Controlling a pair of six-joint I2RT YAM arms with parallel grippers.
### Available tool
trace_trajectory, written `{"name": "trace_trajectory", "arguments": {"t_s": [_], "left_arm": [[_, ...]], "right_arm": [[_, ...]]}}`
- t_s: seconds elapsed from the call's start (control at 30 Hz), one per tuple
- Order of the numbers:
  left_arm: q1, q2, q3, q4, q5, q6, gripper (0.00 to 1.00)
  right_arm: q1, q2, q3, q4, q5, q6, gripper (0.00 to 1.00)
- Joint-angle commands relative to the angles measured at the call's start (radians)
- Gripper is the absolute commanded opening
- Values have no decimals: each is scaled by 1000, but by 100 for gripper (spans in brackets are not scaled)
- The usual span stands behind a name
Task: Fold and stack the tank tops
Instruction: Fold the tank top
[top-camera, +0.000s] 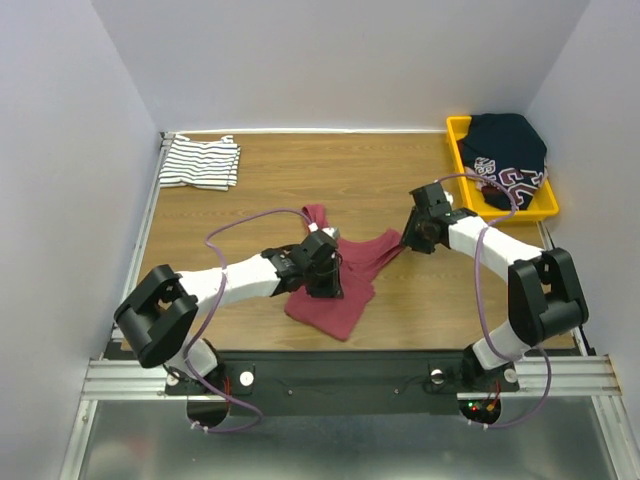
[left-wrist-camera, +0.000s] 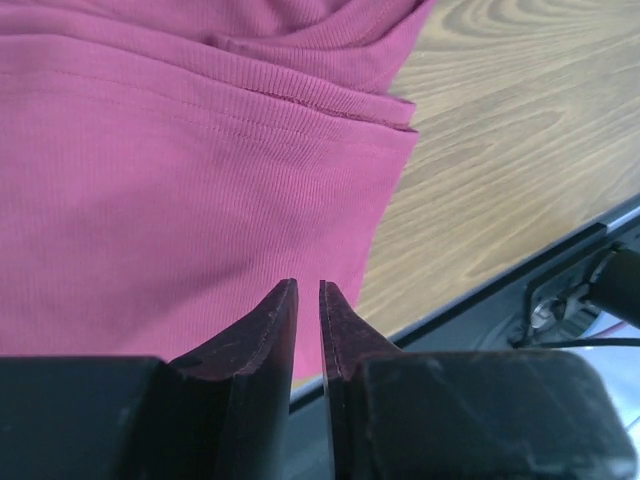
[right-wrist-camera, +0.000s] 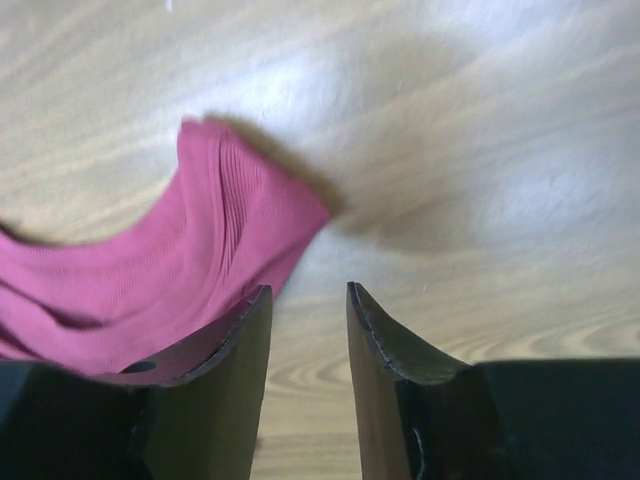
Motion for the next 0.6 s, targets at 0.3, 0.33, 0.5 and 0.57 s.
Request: {"name": "trace_trajectory", "arguments": {"t_s": [0.3, 0.33, 0.5, 0.57], "left_arm": [[-20, 87, -120, 164, 17, -10, 25], [-20, 89, -125, 164, 15, -10, 24], [-20, 98, -137, 168, 14, -8, 24], [-20, 103, -140, 168, 14, -6, 24]], "right_arm": [[-20, 78, 102, 58, 38, -78, 42], [-20, 78, 102, 61, 38, -78, 42], [-20, 95, 113, 67, 38, -79, 32], [-20, 108, 118, 67, 41, -81, 31]]}}
